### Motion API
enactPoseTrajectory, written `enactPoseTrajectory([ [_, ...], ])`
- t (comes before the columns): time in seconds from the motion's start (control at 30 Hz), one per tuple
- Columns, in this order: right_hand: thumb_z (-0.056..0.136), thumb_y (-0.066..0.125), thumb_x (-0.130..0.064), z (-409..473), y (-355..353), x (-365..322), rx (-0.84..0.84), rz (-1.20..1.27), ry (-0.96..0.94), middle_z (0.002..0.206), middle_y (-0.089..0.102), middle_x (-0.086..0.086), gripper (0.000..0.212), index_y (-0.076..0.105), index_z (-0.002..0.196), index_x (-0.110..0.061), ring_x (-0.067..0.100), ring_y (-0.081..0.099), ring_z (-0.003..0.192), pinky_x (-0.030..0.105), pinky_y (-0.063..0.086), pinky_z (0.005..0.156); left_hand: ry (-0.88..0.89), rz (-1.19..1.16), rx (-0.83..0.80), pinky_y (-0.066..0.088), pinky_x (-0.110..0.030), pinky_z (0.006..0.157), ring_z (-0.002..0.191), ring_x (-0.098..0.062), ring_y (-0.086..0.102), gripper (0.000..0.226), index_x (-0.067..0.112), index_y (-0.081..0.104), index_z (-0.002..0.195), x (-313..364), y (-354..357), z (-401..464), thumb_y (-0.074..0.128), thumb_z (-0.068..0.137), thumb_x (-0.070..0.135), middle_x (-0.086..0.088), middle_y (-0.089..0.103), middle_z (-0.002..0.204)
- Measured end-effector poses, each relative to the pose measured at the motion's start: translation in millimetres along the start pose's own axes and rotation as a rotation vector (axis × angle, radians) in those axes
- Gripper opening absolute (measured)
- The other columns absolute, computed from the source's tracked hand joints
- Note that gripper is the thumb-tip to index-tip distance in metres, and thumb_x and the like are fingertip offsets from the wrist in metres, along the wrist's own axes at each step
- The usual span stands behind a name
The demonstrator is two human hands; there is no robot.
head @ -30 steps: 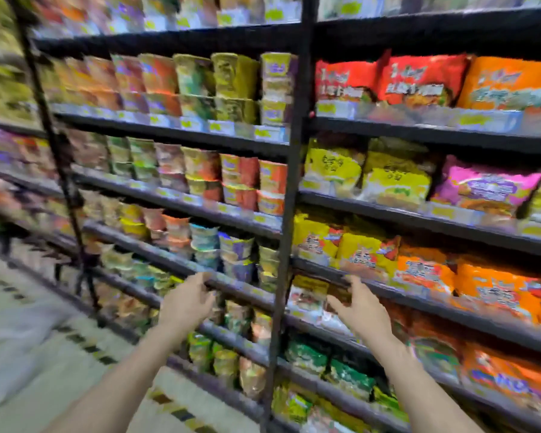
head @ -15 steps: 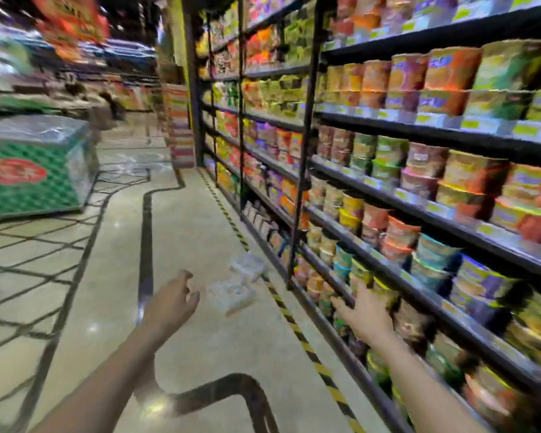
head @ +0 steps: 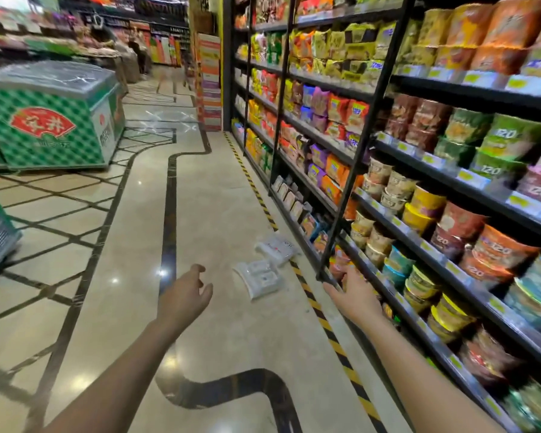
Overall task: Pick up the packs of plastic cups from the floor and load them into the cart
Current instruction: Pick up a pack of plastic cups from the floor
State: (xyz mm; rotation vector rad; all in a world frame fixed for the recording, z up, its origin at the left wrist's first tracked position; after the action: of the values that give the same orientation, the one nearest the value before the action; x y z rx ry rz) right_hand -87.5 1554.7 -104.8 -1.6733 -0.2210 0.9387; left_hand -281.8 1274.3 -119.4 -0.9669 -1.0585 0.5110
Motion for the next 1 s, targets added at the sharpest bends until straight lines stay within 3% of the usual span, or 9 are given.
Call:
enactPoseTrajectory([
  [0.13, 0.089, 0.053, -0.047, 94.6, 24.6, -26.4, -0.029, 0.041, -0.006, 0.130, 0.054, 0.006, 0.066, 0.028, 0.142, -0.018, 0.025, 0.054, 0.117, 0.032, 0.045, 0.082, -0.003, -0.007, -0.018, 0.047, -0.031, 0.074, 0.101, -0.027, 0.063, 0.042, 0.014, 0.043, 0.127, -4.2, 23.6, 94.4, 0.052, 0.089, 0.032, -0.008, 0.067, 0.111],
  [0.3, 0.087, 0.055, -0.047, 211.4, 44.3, -57.2, -0.068, 0.070, 0.013, 0.135, 0.050, 0.004, 0.062, 0.033, 0.138, -0.019, 0.025, 0.052, 0.120, 0.041, 0.048, 0.092, 0.001, -0.008, -0.045, 0.046, -0.032, 0.075, 0.104, -0.027, 0.061, 0.041, 0.015, 0.042, 0.127, 4.2, 45.2, 221.5, 0.051, 0.090, 0.032, -0.007, 0.066, 0.112],
  [0.47, 0.087, 0.054, -0.049, 305.6, 68.9, -73.3, -0.119, 0.053, 0.066, 0.132, 0.051, 0.006, 0.060, 0.034, 0.135, -0.019, 0.026, 0.054, 0.116, 0.044, 0.049, 0.090, -0.010, -0.022, -0.092, 0.046, -0.033, 0.078, 0.105, -0.027, 0.060, 0.040, 0.014, 0.043, 0.126, 4.5, 80.7, 320.9, 0.050, 0.090, 0.031, -0.008, 0.065, 0.113],
  [0.67, 0.087, 0.053, -0.049, 422.9, 125.9, -85.3, -0.141, 0.074, 0.128, 0.132, 0.053, 0.006, 0.062, 0.035, 0.136, -0.018, 0.027, 0.054, 0.116, 0.042, 0.048, 0.091, 0.020, -0.002, -0.173, 0.051, -0.035, 0.079, 0.102, -0.026, 0.061, 0.042, 0.014, 0.043, 0.127, -14.0, 150.6, 449.4, 0.050, 0.091, 0.032, -0.009, 0.065, 0.112],
  [1.0, 0.088, 0.055, -0.043, 607.2, 226.9, -89.7, -0.157, 0.155, 0.351, 0.130, 0.055, 0.008, 0.055, 0.040, 0.132, -0.014, 0.027, 0.054, 0.116, 0.035, 0.045, 0.087, 0.084, 0.039, -0.358, 0.046, -0.034, 0.077, 0.105, -0.025, 0.058, 0.037, 0.015, 0.044, 0.125, -27.5, 289.4, 661.9, 0.046, 0.092, 0.032, -0.005, 0.063, 0.115],
])
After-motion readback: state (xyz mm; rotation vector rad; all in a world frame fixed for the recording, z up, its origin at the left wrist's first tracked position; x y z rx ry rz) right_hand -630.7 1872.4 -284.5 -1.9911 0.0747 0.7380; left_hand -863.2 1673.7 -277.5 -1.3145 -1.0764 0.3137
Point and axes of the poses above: each hand's wrist, its own z-axis towards the middle knuckle, its own y-axis out of the palm, x = y × z, the point moved 10 cm from there along z, towards the middle knuckle
